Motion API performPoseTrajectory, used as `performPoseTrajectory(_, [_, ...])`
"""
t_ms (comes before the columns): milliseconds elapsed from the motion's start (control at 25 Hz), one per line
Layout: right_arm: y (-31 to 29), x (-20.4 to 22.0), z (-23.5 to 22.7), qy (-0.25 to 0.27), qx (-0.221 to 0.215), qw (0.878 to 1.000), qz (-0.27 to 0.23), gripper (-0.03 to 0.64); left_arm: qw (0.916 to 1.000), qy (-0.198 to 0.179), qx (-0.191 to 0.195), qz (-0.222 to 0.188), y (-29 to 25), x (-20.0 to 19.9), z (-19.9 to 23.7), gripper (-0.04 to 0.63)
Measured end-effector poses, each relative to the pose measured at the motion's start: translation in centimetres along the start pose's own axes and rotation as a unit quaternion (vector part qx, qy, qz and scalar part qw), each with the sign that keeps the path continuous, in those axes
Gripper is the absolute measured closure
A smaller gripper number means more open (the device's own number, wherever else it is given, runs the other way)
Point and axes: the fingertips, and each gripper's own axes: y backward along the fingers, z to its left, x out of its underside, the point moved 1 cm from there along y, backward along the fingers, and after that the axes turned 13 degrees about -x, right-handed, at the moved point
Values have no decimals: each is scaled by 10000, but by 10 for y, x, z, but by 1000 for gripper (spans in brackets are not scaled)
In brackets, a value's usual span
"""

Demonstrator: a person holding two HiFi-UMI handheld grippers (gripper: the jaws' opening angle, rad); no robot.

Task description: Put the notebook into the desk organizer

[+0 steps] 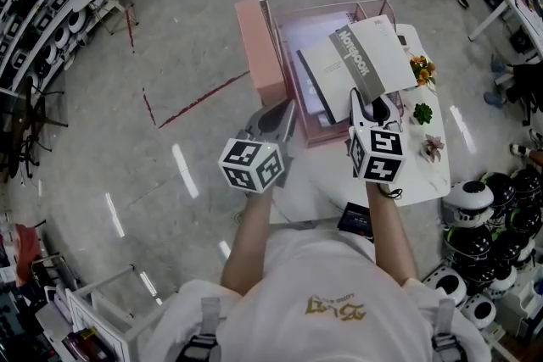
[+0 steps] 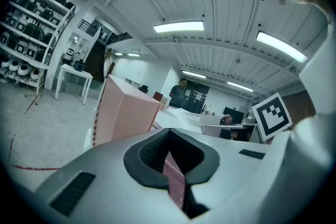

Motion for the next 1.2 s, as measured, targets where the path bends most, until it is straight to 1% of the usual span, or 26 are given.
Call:
performPoseTrajectory(200, [-1, -2, -1, 392, 142, 9990, 144, 454, 10000, -5, 12, -10, -1, -1, 1, 578])
performPoseTrajectory(520, [-1, 0, 0, 557, 290, 9976, 294, 408, 10000, -13, 13, -16, 1, -4, 4, 578])
performPoseTrajectory(640, [-1, 1, -1, 648, 343, 9967, 351, 372, 10000, -25, 17, -15, 2, -3, 4, 578])
performPoseTrajectory(880, [-1, 1, -4, 895, 516, 9937, 431, 328, 10000, -37, 40, -15, 3, -3, 3, 578])
performPoseTrajectory(1040, [0, 1, -5, 962, 596, 9926, 430, 302, 10000, -41, 43, -10, 4, -3, 4, 578])
performPoseTrajectory(1080, [1, 1, -5, 971, 605, 9925, 428, 291, 10000, -45, 43, -9, 4, -3, 4, 578])
performPoseTrajectory(1120, [1, 0, -4, 979, 608, 9924, 424, 262, 10000, -52, 44, -8, 5, -3, 4, 578])
performPoseTrajectory(1200, [3, -1, -4, 989, 611, 9925, 389, 253, 10000, -68, 49, -7, 6, -3, 3, 578])
